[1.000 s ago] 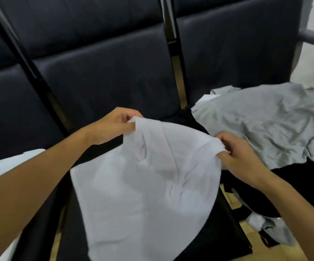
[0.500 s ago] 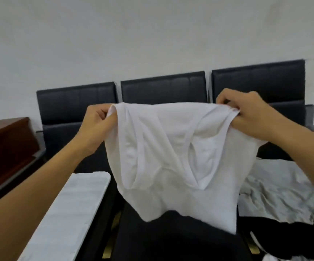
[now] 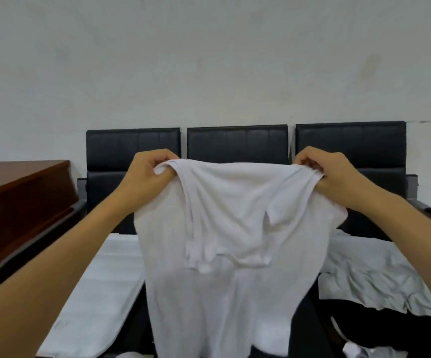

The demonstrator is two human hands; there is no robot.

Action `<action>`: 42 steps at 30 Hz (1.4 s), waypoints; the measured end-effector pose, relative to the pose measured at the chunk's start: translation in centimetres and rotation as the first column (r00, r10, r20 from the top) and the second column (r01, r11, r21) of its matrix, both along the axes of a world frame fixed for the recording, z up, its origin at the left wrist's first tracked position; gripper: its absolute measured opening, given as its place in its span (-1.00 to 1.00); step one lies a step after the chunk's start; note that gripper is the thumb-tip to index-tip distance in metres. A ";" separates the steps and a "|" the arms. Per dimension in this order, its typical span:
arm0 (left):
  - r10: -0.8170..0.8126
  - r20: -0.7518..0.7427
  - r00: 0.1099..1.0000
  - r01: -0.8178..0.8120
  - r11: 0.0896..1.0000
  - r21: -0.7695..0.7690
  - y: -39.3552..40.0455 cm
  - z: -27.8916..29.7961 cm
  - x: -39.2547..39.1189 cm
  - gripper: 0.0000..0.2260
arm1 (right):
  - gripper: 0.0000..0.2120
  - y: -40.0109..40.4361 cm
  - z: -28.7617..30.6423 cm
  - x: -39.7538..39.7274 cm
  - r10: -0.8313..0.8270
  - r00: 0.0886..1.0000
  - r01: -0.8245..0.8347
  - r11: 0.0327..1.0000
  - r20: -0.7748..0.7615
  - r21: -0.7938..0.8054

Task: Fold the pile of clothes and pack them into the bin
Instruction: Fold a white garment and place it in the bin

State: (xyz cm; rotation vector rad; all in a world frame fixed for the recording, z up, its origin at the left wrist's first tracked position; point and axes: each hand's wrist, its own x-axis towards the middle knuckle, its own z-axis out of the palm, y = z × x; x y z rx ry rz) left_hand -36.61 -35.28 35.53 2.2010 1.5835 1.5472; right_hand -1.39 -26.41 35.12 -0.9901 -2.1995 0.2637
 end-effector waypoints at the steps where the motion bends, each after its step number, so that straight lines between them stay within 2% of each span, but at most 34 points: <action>1: 0.007 -0.020 1.000 -0.007 1.000 -0.002 -0.2 0.1 -0.3 -0.79 | -0.65 -0.2 0.0 0.2 -0.002 0.999 0.002 1.000 -0.042 0.010; 5: 0.050 -0.069 0.996 -0.053 0.998 -0.035 -1.0 -0.2 -1.7 -0.77 | -0.71 -0.3 0.4 1.4 -0.032 0.992 0.035 0.999 -0.120 0.024; 8: 0.058 -0.062 0.996 -0.061 0.998 -0.035 -1.3 -0.4 -2.0 -0.80 | -0.74 -0.2 0.4 1.8 -0.037 0.994 0.039 0.999 -0.103 0.011; 12: 0.034 -0.097 0.995 -0.046 0.991 -0.128 -1.1 -1.2 -1.2 -0.84 | -0.78 -0.5 0.2 1.4 -0.010 0.999 0.008 0.999 -0.050 -0.052; 15: 0.018 -0.049 0.999 -0.028 0.976 -0.218 -0.9 -1.7 -0.9 -0.78 | -0.76 -0.7 0.0 1.5 0.027 0.999 -0.032 0.992 -0.041 -0.125; 18: 0.003 -0.030 1.000 -0.012 0.954 -0.299 -1.2 -1.8 -1.1 -0.58 | -0.84 -1.0 0.2 1.7 0.059 0.998 -0.064 0.975 -0.032 -0.213; 20: -0.085 -0.015 0.996 0.073 0.926 -0.370 -1.6 -1.4 -1.4 -0.49 | -0.90 -1.1 0.6 2.1 0.120 0.993 -0.115 0.936 -0.006 -0.334; 22: -0.216 0.030 0.976 0.208 0.880 -0.426 -2.1 -1.0 -2.1 -0.54 | -0.95 -1.1 1.2 3.0 0.212 0.977 -0.191 0.857 -0.011 -0.478; 23: -0.276 0.071 0.958 0.279 0.852 -0.443 -2.2 -0.7 -2.4 -0.54 | -0.90 -1.1 1.6 3.5 0.256 0.966 -0.240 0.808 -0.047 -0.538; 25: -0.350 0.181 0.919 0.393 0.792 -0.467 -1.9 -0.7 -3.0 -0.47 | -0.64 -0.3 1.8 4.4 0.313 0.942 -0.319 0.720 -0.122 -0.617; 26: -0.361 0.232 0.903 0.429 0.769 -0.474 -1.4 -0.9 -3.2 -0.46 | -0.53 0.5 1.6 4.6 0.314 0.939 -0.329 0.700 -0.141 -0.634; 27: -0.356 0.264 0.896 0.443 0.758 -0.479 -0.7 -1.1 -3.4 -0.47 | -0.51 1.4 1.3 4.7 0.298 0.943 -0.321 0.696 -0.148 -0.642; 30: -0.264 0.249 0.932 0.360 0.766 -0.533 2.6 -2.5 -3.6 -0.45 | -0.79 4.8 -0.6 3.9 0.200 0.972 -0.228 0.712 -0.120 -0.664; 33: -0.150 0.211 0.966 0.251 0.744 -0.620 7.7 -6.1 -3.4 -0.64 | -0.79 9.2 -4.0 2.1 0.162 0.983 -0.052 0.687 0.083 -0.725; 35: -0.062 0.209 0.976 0.188 0.722 -0.665 11.2 -9.2 -3.2 -0.78 | -0.80 12.2 -7.1 1.0 0.133 0.977 0.034 0.668 0.164 -0.744; 38: 0.047 0.187 0.981 0.106 0.681 -0.724 16.7 -14.6 -3.5 -0.79 | -0.85 17.1 -13.3 -0.9 0.052 0.976 0.120 0.683 0.212 -0.720; 42: 0.116 0.217 0.969 0.110 0.583 -0.805 22.9 -22.1 -4.0 -0.81 | -0.86 23.1 -23.1 -2.7 -0.019 0.980 0.157 0.685 0.198 -0.712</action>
